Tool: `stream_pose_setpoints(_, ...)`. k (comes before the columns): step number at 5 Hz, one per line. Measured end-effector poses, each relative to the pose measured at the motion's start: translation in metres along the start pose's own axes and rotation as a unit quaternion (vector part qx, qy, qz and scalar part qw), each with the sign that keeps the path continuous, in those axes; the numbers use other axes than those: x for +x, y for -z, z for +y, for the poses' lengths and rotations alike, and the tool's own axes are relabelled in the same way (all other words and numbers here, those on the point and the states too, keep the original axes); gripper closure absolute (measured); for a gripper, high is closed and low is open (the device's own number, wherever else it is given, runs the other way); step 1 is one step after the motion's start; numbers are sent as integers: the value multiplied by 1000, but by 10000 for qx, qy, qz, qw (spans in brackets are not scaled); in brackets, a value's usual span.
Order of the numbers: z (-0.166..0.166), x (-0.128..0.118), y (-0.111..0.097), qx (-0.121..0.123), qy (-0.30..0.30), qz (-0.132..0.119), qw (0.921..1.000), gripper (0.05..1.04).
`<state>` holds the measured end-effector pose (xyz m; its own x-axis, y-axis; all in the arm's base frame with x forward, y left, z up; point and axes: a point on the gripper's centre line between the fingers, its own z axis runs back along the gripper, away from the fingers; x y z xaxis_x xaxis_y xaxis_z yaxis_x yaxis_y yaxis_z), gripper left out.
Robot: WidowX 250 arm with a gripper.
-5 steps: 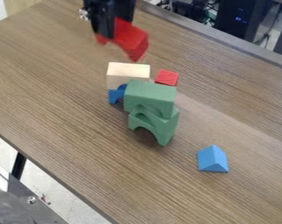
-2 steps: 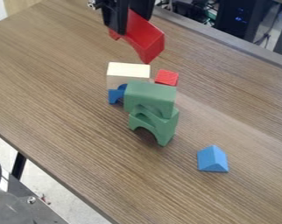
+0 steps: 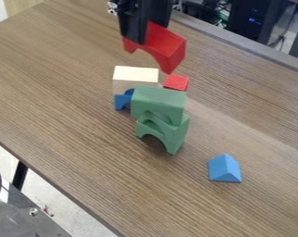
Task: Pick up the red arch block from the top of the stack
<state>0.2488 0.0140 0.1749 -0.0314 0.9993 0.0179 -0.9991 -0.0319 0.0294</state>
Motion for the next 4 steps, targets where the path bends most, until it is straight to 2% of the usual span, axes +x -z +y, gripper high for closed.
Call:
stream_pose_setpoints(1, -2, 0, 5, 293, -268, 108, 9992, 543)
stream_pose_setpoints(2, -2, -1, 11, 524, -405, 115, 9977, 543)
stream_pose_setpoints(3, -6, 0, 13, 455, -411, 85, 9981, 543)
stream_pose_setpoints(4, -10, 4, 20, 514, -388, -29, 9979, 543)
